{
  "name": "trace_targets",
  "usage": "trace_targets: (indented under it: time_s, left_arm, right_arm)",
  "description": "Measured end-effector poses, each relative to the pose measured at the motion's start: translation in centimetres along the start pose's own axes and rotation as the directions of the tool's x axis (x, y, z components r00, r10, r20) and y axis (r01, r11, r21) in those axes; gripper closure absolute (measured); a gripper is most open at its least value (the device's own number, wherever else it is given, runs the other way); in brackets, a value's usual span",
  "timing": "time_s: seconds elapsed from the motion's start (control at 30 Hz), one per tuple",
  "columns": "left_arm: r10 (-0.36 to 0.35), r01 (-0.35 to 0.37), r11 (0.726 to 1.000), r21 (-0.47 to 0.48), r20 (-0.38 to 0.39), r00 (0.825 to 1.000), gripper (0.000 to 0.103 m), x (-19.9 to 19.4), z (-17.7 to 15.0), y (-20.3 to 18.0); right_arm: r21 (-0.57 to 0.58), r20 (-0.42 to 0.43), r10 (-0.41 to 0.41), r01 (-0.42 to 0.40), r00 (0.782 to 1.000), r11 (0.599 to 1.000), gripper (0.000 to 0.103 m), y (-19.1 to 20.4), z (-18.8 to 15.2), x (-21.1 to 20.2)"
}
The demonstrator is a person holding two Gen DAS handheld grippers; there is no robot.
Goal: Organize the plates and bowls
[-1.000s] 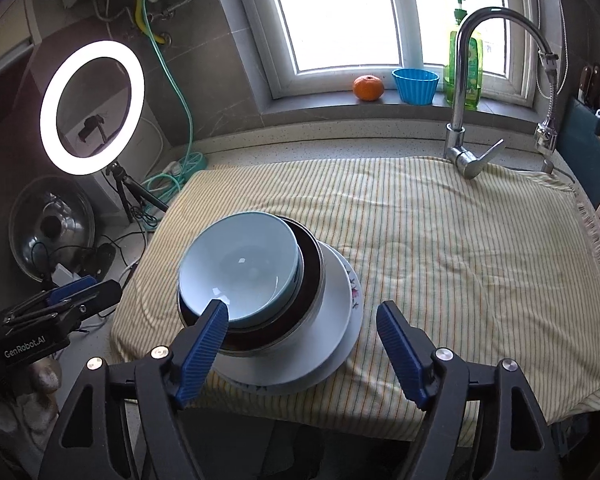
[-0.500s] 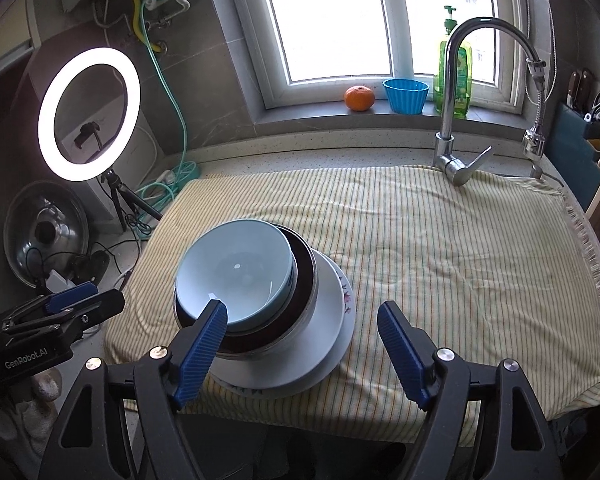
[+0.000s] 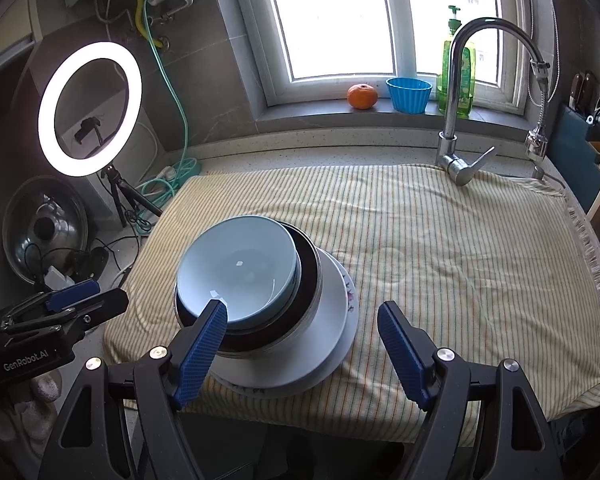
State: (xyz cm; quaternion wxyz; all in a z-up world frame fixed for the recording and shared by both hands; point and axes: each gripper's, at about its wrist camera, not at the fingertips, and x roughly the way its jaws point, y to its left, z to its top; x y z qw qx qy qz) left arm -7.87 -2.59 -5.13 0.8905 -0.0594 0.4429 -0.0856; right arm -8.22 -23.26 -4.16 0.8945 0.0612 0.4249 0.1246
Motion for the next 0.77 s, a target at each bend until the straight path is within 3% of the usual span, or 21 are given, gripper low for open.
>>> trace_targets:
  time_s: [0.47, 0.77]
  left_arm:
    - [0.016, -0.016, 1.000, 0.025, -0.014, 1.000, 0.037, -0.01, 0.04, -0.39]
    - [0.040, -0.042, 0.999, 0.033, 0.037, 0.998, 0.037, -0.61, 0.11, -0.42]
  right_arm:
    - [0.009, -0.002, -0.003, 0.003, 1.000, 1.000, 0.029, -0.29, -0.25, -0.06]
    - [0.007, -0.010, -0.014, 0.015, 1.000, 1.000, 0.029, -0.37, -0.41, 0.18]
